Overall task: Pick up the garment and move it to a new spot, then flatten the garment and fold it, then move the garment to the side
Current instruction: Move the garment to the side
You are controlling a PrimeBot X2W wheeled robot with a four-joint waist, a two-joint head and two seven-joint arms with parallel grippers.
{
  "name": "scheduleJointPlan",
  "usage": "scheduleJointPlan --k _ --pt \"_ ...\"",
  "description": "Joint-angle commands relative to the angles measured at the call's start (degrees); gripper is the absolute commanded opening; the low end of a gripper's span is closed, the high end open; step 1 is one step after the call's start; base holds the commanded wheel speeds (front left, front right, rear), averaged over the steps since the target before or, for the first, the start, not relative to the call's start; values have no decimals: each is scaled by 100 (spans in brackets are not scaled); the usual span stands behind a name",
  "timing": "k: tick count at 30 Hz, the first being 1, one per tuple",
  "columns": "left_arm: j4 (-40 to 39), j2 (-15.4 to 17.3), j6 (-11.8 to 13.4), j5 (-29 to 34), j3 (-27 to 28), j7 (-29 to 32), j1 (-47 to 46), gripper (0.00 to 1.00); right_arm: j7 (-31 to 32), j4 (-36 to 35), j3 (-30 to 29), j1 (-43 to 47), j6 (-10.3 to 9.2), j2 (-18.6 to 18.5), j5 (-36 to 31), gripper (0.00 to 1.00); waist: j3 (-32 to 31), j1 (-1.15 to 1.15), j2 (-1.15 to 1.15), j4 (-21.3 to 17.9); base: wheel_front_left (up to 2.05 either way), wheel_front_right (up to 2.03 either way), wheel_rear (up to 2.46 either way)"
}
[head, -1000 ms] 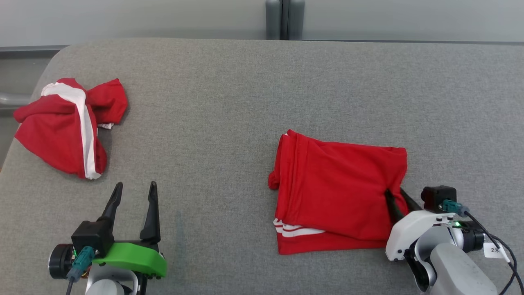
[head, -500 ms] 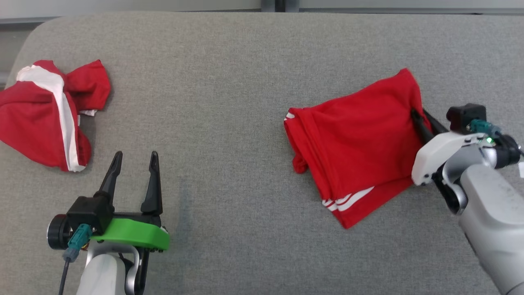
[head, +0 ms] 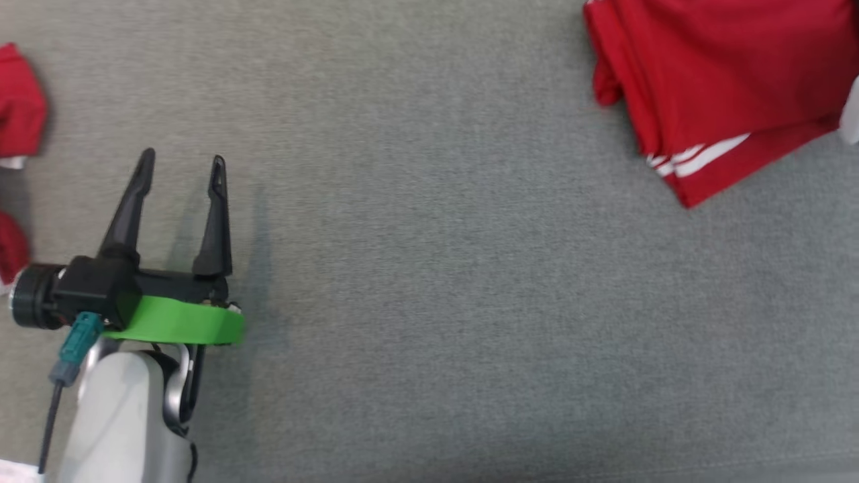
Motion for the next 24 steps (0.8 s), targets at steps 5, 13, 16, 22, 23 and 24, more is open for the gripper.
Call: scheduleJointPlan --k 5,13,16,22,23,24 --pt "-153 342 -16 80 15 2 -234 100 143 -90 1 -402 -13 -434 173 0 867 -1 0 -961 0 0 0" --pt "-525 502 -5 72 -22 90 -117 100 323 -98 140 -788 -13 -951 352 0 1010 -1 0 -1135 0 0 0" --pt "-674 522 7 64 -52 150 -71 100 384 -43 174 -942 -13 -1073 386 0 1037 -1 0 -1115 0 0 0" --pt "-897 564 46 25 -58 225 26 100 440 137 258 -1212 -13 -1096 354 0 1043 -1 0 -1064 0 0 0" --pt "-917 568 55 20 -60 231 37 100 430 176 275 -1243 -13 -1086 336 16 1043 -1 0 -1057 0 0 0" --pt "-936 568 70 15 -63 231 44 100 408 230 294 -1290 -13 -1080 314 69 1039 -1 0 -1044 0 0 0"
